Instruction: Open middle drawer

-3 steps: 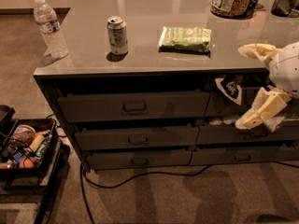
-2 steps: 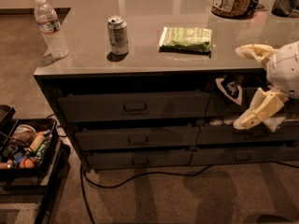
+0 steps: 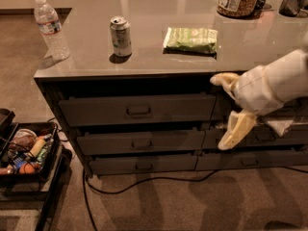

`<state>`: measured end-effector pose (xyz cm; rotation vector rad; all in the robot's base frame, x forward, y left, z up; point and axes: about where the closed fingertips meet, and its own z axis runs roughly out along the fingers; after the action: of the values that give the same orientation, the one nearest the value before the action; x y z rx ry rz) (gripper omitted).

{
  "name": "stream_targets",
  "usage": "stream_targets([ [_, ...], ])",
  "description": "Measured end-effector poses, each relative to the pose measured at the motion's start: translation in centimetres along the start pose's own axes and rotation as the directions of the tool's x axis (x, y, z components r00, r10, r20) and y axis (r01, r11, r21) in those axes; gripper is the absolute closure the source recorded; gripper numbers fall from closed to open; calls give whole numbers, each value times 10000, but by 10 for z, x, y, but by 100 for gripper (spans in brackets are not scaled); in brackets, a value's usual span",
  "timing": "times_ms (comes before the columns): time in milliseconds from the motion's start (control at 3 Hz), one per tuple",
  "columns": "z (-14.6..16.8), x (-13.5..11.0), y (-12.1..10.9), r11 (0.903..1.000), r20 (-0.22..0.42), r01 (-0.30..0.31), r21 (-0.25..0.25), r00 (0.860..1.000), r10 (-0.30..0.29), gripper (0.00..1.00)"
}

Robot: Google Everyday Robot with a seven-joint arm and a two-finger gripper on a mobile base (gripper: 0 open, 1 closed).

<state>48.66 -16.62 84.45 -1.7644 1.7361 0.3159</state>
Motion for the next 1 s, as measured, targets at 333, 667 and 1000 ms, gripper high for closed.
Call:
stream_targets([
  [333, 41, 12, 8, 9980, -577, 257, -585, 9979, -291, 0],
  [667, 72, 26, 11, 9983, -586, 140, -565, 9981, -173, 0],
  [1000, 94, 30, 17, 9989, 1, 392, 241, 9992, -392, 0],
])
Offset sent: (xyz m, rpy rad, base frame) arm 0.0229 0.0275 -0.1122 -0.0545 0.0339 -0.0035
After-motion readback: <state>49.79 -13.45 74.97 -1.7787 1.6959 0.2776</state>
